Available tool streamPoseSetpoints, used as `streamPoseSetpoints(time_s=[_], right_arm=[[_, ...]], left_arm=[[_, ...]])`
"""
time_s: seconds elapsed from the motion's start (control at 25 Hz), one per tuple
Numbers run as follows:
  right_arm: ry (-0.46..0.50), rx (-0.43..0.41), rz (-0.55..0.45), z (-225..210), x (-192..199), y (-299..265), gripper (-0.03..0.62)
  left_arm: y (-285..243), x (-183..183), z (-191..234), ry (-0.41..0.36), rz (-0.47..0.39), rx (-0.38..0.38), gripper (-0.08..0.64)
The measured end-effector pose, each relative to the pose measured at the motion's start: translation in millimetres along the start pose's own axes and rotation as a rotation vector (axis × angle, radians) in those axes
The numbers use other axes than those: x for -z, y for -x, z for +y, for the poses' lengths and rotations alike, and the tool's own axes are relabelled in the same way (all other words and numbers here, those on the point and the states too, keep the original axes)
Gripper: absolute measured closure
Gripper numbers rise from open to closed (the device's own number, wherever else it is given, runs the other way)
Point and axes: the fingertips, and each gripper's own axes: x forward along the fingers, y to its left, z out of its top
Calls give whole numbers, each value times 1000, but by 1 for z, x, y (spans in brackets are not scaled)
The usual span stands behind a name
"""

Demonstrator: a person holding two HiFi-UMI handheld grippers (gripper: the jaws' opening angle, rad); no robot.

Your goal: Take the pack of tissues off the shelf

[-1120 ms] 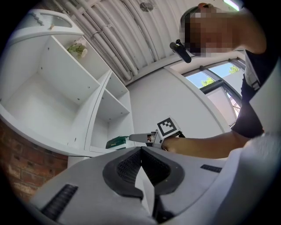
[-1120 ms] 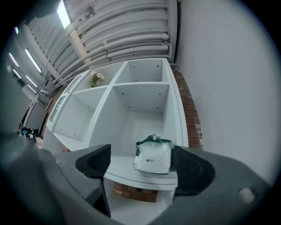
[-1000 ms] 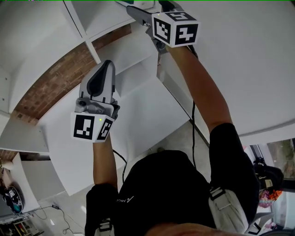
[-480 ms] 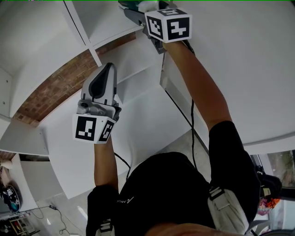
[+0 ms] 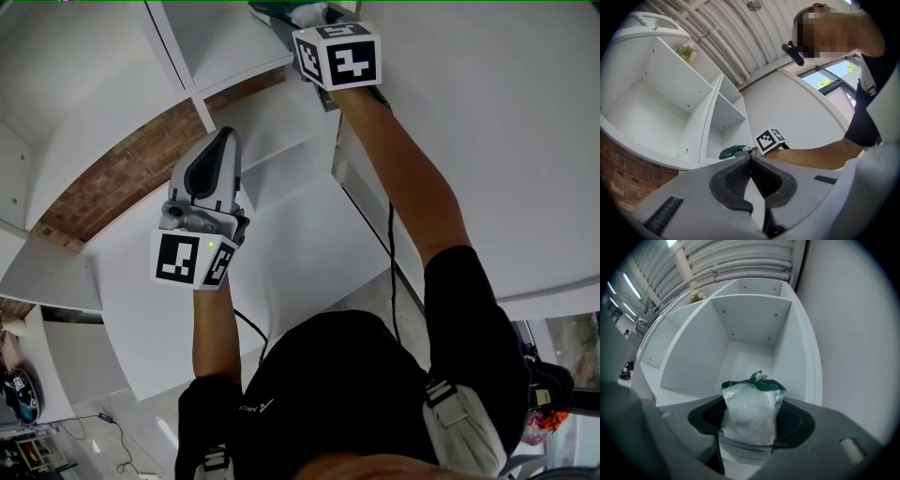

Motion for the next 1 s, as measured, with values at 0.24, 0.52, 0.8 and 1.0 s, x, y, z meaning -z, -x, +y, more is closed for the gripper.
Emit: streamPoseSetpoints(time_s=[0.24,0.52,0.8,1.0], right_arm=[[-12,-13,-86,0,-10,19,316],[-47,-59,-224,9,-31,81,319],[-46,-105,-342,34,-30,172,319],[-44,-105,-384,54,-11,227,321]], left_arm=[[-1,-10,-6,-13,-8,3,561],[-2,-21,-22,-19,-20,16,561],[6,-32,-42,-21,-46,20,561],[16,-33,-53,-14,-49,9,561]])
